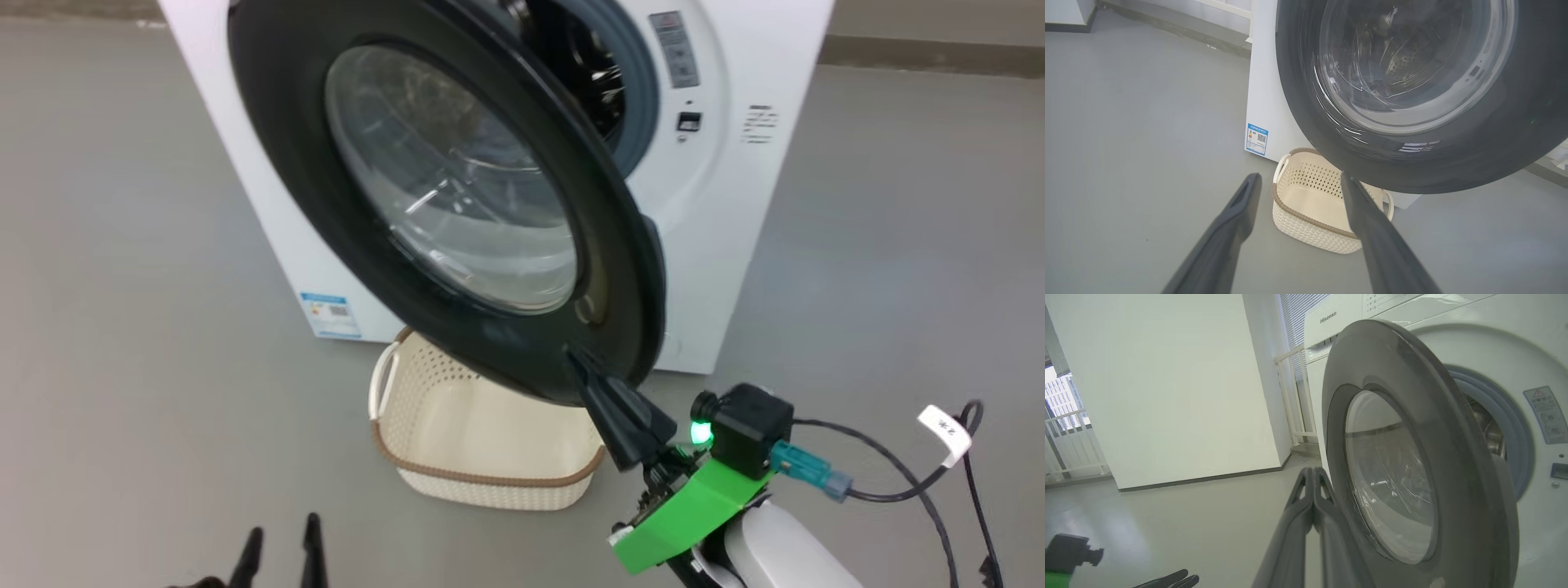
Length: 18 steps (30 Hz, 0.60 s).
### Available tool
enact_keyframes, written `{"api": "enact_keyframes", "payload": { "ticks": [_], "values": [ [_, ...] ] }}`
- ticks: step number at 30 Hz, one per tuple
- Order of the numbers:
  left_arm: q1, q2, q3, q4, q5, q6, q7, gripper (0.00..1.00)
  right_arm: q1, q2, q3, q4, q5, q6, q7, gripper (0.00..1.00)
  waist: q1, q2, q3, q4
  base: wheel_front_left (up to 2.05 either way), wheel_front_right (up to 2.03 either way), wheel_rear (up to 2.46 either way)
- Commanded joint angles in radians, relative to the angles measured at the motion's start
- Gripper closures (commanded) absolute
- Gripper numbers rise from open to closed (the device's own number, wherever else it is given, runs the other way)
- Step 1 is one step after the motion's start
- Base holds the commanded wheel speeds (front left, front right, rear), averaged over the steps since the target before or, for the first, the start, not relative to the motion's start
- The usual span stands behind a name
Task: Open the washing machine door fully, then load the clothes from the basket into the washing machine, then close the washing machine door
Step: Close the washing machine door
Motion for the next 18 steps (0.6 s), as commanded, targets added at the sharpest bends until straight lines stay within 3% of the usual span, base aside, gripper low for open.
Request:
{"api": "enact_keyframes", "payload": {
  "ticks": [1,8,18],
  "values": [
    [-0.038,0.006,0.018,-0.032,-0.005,0.006,-0.014,0.0,-0.013,0.013,0.019,-0.012,-0.001,0.002,-0.005,1.0,-0.0001,0.0,0.035,0.037,0.0,0.0,0.0],
    [-0.082,0.006,-0.081,-0.076,-0.033,0.029,-0.014,0.0,-0.044,-0.008,-0.015,0.084,-0.02,0.002,-0.005,1.0,-0.0001,0.0,0.132,0.094,0.0,0.0,0.0],
    [-0.117,0.006,-0.095,-0.096,-0.038,0.048,-0.014,0.0,-0.102,-0.013,-0.076,0.099,-0.034,0.002,-0.005,1.0,-0.0001,0.0,0.198,0.072,0.0,0.0,0.0]
  ]
}}
